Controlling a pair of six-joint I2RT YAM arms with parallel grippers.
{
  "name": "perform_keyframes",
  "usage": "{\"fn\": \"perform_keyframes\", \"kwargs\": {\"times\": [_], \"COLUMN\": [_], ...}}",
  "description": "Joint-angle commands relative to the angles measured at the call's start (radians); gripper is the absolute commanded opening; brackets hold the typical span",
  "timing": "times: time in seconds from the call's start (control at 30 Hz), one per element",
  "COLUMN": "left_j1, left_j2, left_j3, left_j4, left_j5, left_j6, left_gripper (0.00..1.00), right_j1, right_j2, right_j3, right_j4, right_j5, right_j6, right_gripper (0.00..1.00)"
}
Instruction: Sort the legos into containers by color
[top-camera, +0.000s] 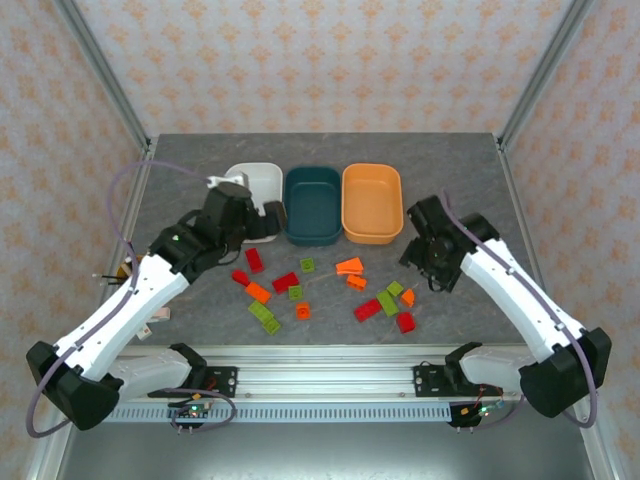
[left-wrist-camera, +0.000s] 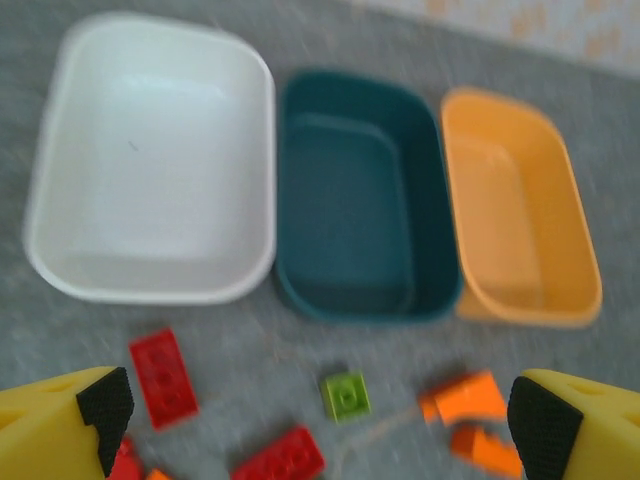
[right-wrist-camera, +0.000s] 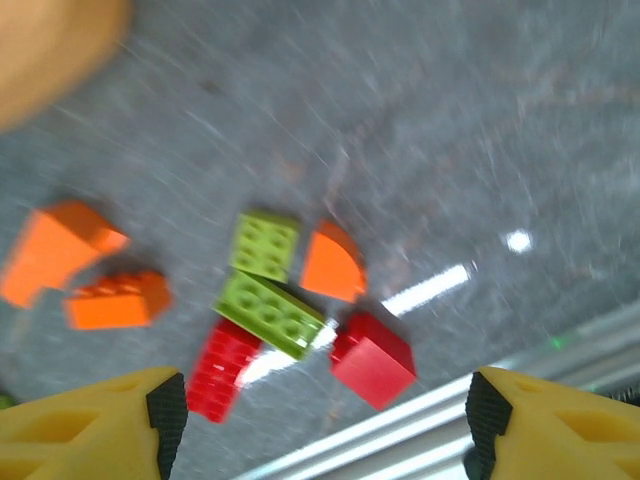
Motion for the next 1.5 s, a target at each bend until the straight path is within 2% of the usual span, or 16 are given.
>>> {"fn": "perform_keyframes", "kwargs": {"times": [0.0,0.17,0.33,0.5,0.9,1.37,1.47], "left_j1": [-0.097,-0.236,-0.285,-0.287,-0.289,-0.289,-0.290], "left_j2": [-0.021,-0.004,-0.007,0.021,0.045,0.061,0.063], "left_j3": [-0.048,-0.104,-0.140,-0.128,-0.112,-0.102,-0.101], "left_j4": [-0.029,0.067,0.164,0.161,0.157,0.159,0.160], "left_j5": [0.094,0.165,0.189,0.186,0.199,0.204,0.206], "left_j6": [-0.027,-0.050,-0.080,-0.083,-0.075,-0.076,-0.078], "left_gripper": [0.99,0.96,0.96,0.96,0.95,0.95,0.95], "right_j1": [0.003,-0.060,-0.143,-0.165,-0.170,-0.171,-0.170], "right_j2": [-0.017,0.030,0.008,0.055,0.112,0.179,0.187], "right_j3": [-0.084,-0.222,-0.311,-0.356,-0.385,-0.404,-0.397], "right_j4": [0.067,0.234,0.361,0.422,0.423,0.460,0.460], "right_j5": [-0.082,-0.180,-0.241,-0.283,-0.265,-0.240,-0.224], "right_j6": [0.044,0.022,0.007,0.004,-0.009,-0.016,-0.018], "right_gripper": [0.73,0.70,0.67,0.64,0.53,0.47,0.41]}}
